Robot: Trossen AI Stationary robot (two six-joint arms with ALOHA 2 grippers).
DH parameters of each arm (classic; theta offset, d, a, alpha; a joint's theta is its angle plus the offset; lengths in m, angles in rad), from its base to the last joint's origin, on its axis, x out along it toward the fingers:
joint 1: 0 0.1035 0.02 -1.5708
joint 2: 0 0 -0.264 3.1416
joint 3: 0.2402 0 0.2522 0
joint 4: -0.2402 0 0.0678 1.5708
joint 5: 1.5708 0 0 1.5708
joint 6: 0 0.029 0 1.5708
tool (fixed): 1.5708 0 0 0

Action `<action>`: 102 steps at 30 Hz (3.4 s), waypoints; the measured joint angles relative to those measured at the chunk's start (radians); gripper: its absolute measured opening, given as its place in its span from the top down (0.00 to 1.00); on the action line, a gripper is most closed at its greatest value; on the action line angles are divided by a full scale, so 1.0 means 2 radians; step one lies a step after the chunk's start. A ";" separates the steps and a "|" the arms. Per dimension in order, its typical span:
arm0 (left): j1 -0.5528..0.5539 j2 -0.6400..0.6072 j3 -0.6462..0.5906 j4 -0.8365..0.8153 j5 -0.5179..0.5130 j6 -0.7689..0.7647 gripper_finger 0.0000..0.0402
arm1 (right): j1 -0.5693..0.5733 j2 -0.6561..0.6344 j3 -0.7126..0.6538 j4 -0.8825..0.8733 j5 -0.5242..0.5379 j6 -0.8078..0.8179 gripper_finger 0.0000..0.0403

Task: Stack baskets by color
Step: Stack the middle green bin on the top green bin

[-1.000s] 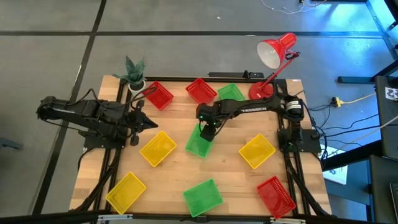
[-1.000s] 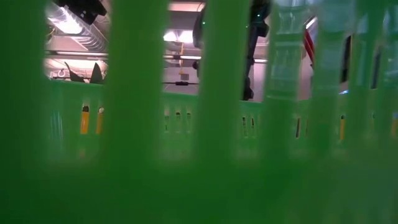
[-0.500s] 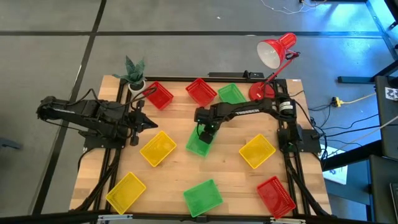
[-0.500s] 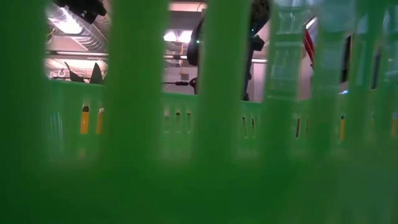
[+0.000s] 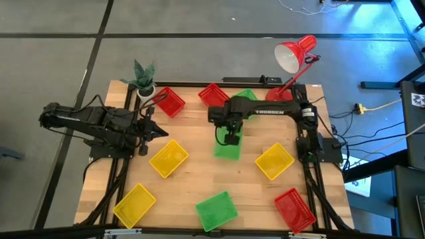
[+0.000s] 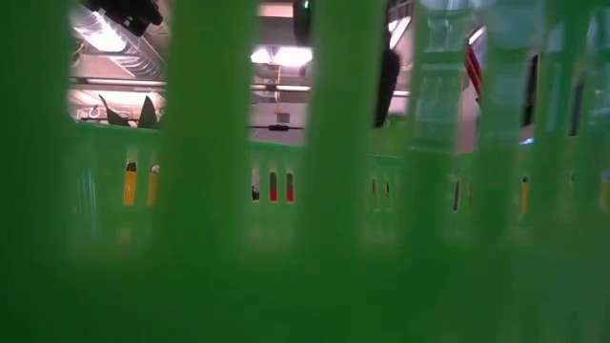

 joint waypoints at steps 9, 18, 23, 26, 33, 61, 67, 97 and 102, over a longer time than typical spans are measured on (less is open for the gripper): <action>0.000 0.000 0.000 0.000 0.034 0.012 1.00 | -0.041 -0.001 0.104 -0.055 0.040 -0.168 1.00; 0.000 0.000 0.000 0.000 0.031 0.012 1.00 | -0.123 -0.001 0.104 -0.056 0.080 -0.134 1.00; 0.000 0.000 0.000 0.000 0.016 0.012 1.00 | -0.161 -0.001 0.103 -0.055 0.083 -0.255 1.00; 0.000 0.000 0.000 0.000 -0.004 0.011 1.00 | -0.193 -0.001 0.103 -0.051 0.086 -0.307 1.00; 0.000 0.000 0.000 0.000 -0.049 0.011 1.00 | -0.254 -0.001 0.100 -0.044 0.062 -0.462 1.00; 0.000 0.000 0.000 0.013 -0.092 0.008 1.00 | -0.291 0.001 -0.051 0.138 -0.026 -0.715 1.00; 0.000 0.000 0.000 0.013 -0.100 0.007 1.00 | -0.291 0.000 -0.071 0.153 -0.018 -0.713 0.98; 0.000 0.000 0.000 0.012 -0.101 0.007 1.00 | -0.260 -0.001 -0.050 0.141 0.001 -0.662 0.97; 0.000 0.000 0.000 0.012 -0.101 0.007 1.00 | -0.257 -0.002 -0.050 0.133 0.001 -0.663 0.98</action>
